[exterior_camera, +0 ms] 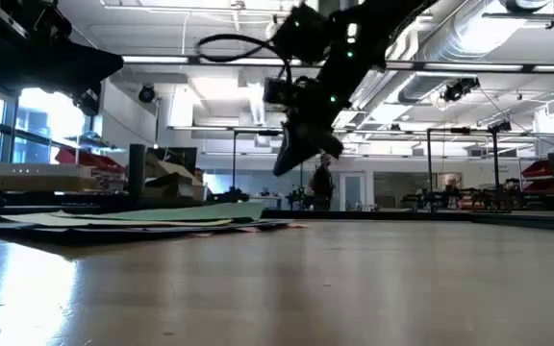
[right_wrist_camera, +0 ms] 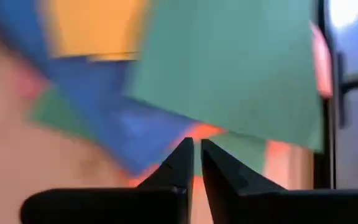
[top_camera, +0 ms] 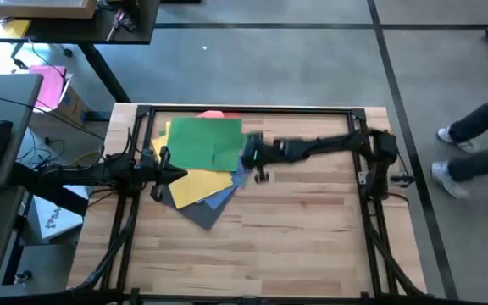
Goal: Organize paper
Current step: Put the green paper to the bottom right
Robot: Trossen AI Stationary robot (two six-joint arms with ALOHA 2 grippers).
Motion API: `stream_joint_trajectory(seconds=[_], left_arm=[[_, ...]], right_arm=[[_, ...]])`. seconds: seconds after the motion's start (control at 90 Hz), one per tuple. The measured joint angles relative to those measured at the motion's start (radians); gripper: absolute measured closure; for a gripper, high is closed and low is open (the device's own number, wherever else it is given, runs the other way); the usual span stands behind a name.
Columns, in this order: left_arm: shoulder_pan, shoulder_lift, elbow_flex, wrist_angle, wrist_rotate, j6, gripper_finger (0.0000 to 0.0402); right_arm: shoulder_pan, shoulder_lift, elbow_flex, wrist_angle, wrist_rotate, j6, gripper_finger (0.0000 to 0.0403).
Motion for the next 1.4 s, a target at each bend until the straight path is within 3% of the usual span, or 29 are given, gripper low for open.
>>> stream_joint_trajectory(seconds=[0.189, 0.378, 0.5, 0.756, 0.933, 1.089, 1.233, 1.4], left_arm=[[0.000, 0.004, 0.000, 0.000, -0.005, 0.000, 0.0401], [0.000, 0.004, 0.000, 0.000, -0.066, 0.000, 0.0401], [0.000, 0.004, 0.000, 0.003, -0.122, 0.000, 0.0401], [0.000, 0.004, 0.000, 0.004, -0.182, -0.002, 0.0401], [0.000, 0.003, 0.000, 0.003, -0.182, -0.049, 0.0401], [0.000, 0.003, 0.000, 0.001, -0.182, -0.080, 0.0401], [0.000, 0.003, 0.000, 0.000, -0.179, -0.081, 0.0401], [0.000, 0.003, 0.000, 0.000, -0.181, -0.088, 0.0401]], right_arm=[[-0.295, 0.043, 0.001, 0.123, -0.363, 0.359, 0.0283], [-0.375, 0.137, 0.002, 0.231, -0.542, 0.520, 0.0199], [-0.387, 0.212, 0.075, 0.206, -0.564, 0.573, 0.0176], [-0.403, 0.403, 0.413, -0.068, -0.578, 0.560, 0.0180], [-0.415, 0.544, 0.628, -0.257, -0.729, 0.550, 0.0181], [-0.409, 0.594, 0.735, -0.298, -0.750, 0.519, 0.0190], [-0.402, 0.595, 0.766, -0.310, -0.757, 0.485, 0.0232], [-0.400, 0.597, 0.761, -0.324, -0.766, 0.452, 0.0325]])
